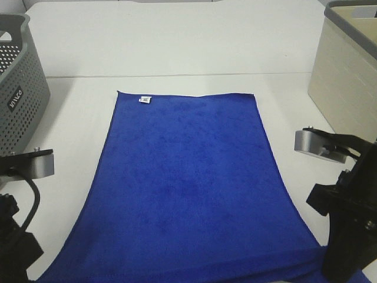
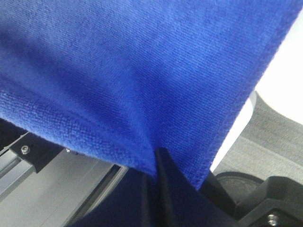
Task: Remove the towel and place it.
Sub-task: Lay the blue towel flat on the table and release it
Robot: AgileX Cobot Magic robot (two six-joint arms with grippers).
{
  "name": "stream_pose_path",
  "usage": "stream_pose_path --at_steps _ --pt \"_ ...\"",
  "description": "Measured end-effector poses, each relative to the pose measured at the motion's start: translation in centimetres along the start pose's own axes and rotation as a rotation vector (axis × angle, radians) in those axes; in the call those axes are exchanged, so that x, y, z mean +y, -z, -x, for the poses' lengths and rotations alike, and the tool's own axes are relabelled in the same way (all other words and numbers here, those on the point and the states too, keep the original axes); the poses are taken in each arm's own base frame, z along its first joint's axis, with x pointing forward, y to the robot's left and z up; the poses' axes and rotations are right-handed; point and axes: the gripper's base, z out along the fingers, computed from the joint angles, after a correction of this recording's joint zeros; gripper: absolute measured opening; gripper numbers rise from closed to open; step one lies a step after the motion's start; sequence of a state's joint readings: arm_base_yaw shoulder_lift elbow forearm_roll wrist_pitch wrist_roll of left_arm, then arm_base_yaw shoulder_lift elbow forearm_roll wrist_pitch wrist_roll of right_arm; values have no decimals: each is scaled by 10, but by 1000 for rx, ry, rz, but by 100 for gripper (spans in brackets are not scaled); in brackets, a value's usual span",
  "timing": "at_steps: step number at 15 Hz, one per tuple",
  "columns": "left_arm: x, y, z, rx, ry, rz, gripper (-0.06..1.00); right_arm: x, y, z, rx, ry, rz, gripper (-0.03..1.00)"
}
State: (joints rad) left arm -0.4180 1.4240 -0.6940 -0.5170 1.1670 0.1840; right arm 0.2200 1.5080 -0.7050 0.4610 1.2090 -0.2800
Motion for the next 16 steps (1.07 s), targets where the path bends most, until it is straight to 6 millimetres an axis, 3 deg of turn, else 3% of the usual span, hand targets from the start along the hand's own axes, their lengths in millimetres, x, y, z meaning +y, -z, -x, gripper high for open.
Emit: stream_pose_path --at_steps 6,11,16 --pt "1 -5 -3 10 19 -15 0 -5 -18 -12 65 -41 30 2" --pt "6 -15 2 72 43 -16 0 -5 -19 -11 69 -46 35 2" --pt "15 -35 13 171 82 -20 0 -13 -32 -1 155 -93 53 2"
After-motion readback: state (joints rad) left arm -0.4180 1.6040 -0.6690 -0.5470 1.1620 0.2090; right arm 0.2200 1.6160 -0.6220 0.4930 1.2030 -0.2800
